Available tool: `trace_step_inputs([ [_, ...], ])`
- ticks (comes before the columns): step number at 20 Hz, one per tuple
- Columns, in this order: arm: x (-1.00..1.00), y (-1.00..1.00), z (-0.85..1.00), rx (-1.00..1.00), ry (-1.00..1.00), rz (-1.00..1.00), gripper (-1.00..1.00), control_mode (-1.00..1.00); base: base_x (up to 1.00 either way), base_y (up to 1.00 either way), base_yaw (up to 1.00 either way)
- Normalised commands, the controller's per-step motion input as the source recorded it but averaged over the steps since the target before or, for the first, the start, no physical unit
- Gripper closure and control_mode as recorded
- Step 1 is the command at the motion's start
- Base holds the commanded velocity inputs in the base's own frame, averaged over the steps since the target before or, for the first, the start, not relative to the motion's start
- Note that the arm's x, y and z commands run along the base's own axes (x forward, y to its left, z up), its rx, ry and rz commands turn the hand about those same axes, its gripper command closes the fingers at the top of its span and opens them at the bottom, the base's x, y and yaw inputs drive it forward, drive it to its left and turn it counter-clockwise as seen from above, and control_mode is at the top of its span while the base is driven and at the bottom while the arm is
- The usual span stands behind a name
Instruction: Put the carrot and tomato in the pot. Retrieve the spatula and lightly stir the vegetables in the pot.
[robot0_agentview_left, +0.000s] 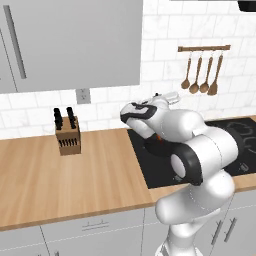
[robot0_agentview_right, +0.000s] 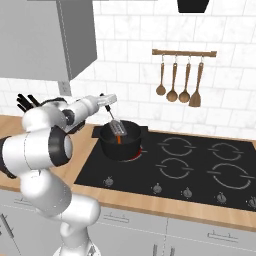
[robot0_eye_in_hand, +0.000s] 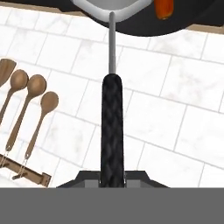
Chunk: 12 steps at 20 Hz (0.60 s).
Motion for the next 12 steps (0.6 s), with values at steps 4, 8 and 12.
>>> trace_step_inputs([
  [4, 0.32, -0.33, -0.72, 0.08, -0.07, 0.0, 1.0, -1.0, 0.0, 0.0, 0.0],
  [8, 0.35, -0.33, -0.74, 0.07, -0.11, 0.0, 1.0, -1.0, 0.0, 0.0, 0.0],
  [12, 0.22, -0.26, -0.84, 0.08, -0.16, 0.04, 1.0, -1.0, 0.0, 0.0, 0.0],
])
